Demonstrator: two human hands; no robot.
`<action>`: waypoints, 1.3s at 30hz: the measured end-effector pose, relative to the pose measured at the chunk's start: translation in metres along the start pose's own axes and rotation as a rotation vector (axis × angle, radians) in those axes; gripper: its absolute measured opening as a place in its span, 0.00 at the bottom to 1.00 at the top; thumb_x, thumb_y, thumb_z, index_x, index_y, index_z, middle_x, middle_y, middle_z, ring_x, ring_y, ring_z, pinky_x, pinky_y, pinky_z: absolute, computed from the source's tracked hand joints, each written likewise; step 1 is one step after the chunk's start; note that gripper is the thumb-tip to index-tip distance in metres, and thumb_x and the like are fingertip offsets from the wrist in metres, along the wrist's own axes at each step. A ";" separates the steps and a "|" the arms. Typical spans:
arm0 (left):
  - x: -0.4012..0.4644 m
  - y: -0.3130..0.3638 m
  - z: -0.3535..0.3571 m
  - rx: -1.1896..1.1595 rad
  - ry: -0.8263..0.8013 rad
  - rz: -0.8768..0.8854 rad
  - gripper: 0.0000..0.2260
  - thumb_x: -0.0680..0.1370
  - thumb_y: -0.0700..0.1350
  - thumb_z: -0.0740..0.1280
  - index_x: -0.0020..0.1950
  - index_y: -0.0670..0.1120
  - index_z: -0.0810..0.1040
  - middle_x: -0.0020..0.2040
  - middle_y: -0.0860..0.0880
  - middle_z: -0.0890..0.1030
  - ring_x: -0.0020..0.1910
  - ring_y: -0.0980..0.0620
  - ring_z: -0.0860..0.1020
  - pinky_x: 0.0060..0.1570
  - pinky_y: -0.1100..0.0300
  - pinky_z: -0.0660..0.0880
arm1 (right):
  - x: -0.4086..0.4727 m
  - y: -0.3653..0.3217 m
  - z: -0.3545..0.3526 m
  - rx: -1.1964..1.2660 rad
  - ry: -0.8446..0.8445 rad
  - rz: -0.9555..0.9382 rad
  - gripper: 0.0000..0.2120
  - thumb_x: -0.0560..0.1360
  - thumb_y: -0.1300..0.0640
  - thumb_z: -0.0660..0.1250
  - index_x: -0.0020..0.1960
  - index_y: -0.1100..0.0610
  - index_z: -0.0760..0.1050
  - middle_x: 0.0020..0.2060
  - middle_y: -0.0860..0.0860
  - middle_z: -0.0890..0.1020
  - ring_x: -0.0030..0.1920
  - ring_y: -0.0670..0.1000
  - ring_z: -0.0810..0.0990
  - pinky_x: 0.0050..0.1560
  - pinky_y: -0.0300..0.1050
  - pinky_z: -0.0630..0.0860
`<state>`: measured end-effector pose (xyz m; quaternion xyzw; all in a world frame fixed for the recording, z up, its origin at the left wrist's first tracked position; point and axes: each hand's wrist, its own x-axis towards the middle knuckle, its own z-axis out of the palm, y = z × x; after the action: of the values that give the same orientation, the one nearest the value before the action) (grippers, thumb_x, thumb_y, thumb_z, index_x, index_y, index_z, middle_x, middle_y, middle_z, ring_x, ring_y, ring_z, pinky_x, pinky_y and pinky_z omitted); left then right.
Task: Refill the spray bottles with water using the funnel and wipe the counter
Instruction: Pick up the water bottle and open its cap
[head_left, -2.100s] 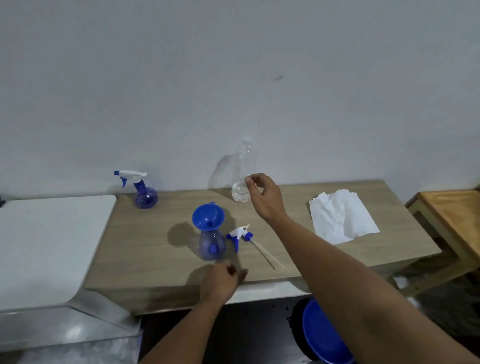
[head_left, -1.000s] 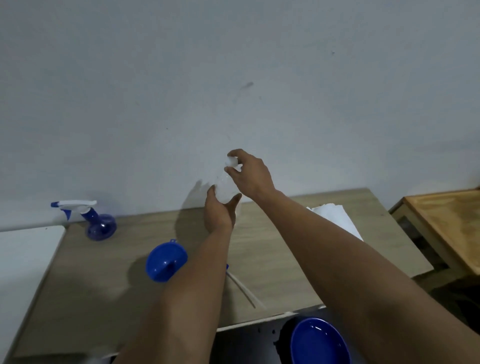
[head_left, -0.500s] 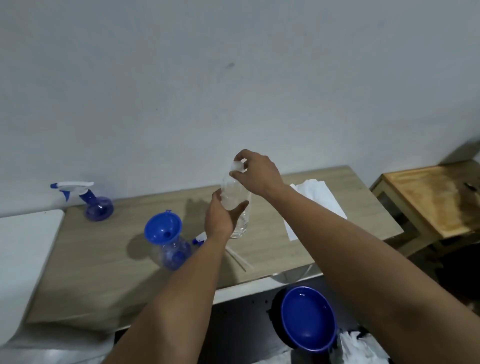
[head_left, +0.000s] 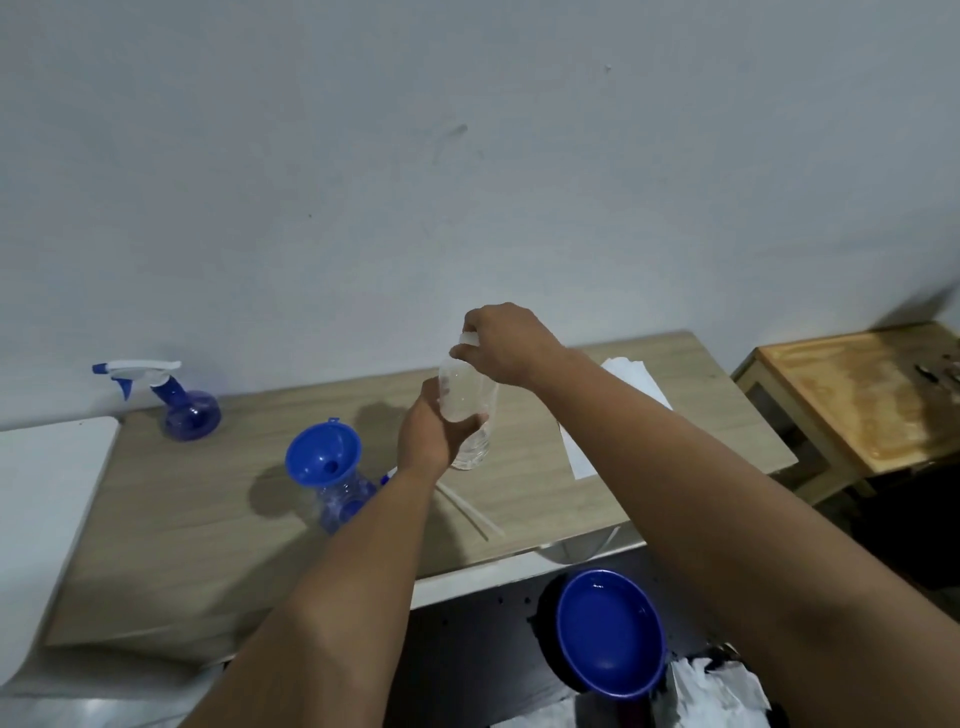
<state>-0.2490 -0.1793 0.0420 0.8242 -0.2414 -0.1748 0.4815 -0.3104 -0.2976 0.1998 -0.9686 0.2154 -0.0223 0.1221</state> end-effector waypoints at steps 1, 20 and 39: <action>0.001 -0.005 -0.001 0.008 -0.005 0.002 0.29 0.67 0.58 0.78 0.63 0.53 0.72 0.53 0.54 0.82 0.54 0.49 0.81 0.53 0.53 0.78 | 0.002 0.001 -0.005 -0.014 -0.031 -0.024 0.18 0.82 0.47 0.67 0.65 0.57 0.79 0.61 0.54 0.83 0.62 0.57 0.79 0.57 0.48 0.73; 0.010 0.020 -0.001 0.066 0.016 0.045 0.31 0.60 0.68 0.73 0.59 0.62 0.66 0.56 0.59 0.82 0.53 0.54 0.81 0.50 0.58 0.75 | 0.013 -0.011 -0.020 -0.219 -0.171 -0.058 0.16 0.83 0.47 0.66 0.64 0.56 0.76 0.59 0.54 0.82 0.59 0.57 0.80 0.56 0.52 0.79; 0.006 0.024 -0.006 0.077 0.004 0.097 0.33 0.65 0.62 0.77 0.64 0.52 0.68 0.58 0.53 0.81 0.58 0.48 0.80 0.56 0.54 0.75 | 0.015 -0.025 -0.028 -0.205 -0.101 0.098 0.13 0.80 0.49 0.71 0.48 0.57 0.71 0.37 0.50 0.76 0.42 0.55 0.77 0.39 0.46 0.70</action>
<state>-0.2464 -0.1882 0.0660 0.8296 -0.2868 -0.1403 0.4580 -0.2890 -0.2884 0.2325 -0.9642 0.2573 0.0548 0.0338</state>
